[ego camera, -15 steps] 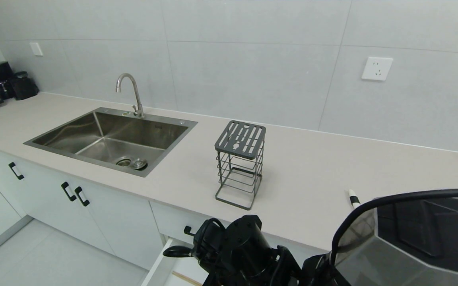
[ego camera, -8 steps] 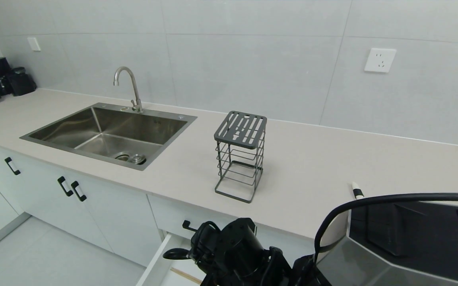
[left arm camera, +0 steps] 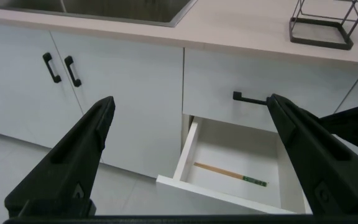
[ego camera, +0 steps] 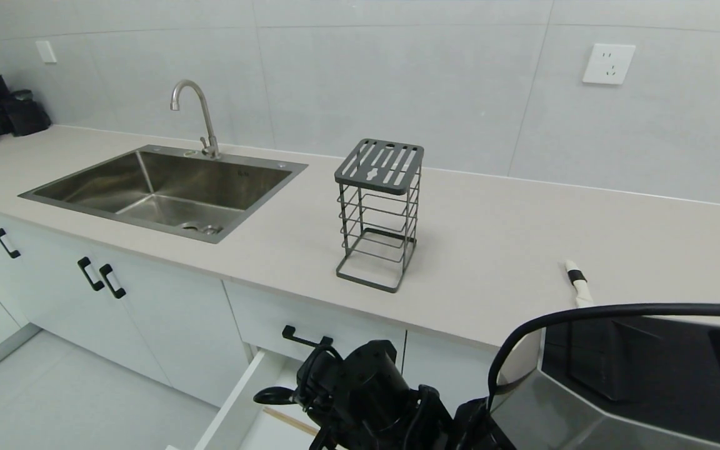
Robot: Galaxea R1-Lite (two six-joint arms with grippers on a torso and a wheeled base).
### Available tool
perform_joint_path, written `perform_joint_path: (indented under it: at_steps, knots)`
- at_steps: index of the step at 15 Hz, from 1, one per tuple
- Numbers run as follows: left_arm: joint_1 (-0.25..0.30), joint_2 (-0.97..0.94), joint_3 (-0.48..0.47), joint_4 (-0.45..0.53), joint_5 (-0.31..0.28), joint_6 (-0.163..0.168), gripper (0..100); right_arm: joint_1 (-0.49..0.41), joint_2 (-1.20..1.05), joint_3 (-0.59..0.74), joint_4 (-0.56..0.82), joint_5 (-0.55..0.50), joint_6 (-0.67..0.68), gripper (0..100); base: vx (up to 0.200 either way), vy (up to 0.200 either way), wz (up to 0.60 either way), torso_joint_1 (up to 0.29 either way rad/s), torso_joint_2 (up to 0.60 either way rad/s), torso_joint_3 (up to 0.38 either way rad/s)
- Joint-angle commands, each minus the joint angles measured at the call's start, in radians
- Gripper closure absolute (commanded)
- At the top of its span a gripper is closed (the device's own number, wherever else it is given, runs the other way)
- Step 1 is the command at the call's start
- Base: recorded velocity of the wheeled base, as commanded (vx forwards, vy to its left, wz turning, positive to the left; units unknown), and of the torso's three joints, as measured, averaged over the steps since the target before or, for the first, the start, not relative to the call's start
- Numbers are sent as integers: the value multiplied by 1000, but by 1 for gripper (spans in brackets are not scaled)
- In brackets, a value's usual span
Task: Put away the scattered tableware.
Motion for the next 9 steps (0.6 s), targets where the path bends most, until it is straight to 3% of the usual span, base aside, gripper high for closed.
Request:
perform_joint_path:
  at_steps: [1,4,9]
  knots:
    - [0,1,0,2,0,0,0,1,1,-7,1,0,0,100,0,0,0,-71,154,80]
    - [0,1,0,0,0,0,0,2,22,-30,1,0,0,100,0,0,0,-144,305,155]
    - [0,1,0,0,0,0,0,5,38,-45,1,0,1,100,0,0,0,-234,486,245]
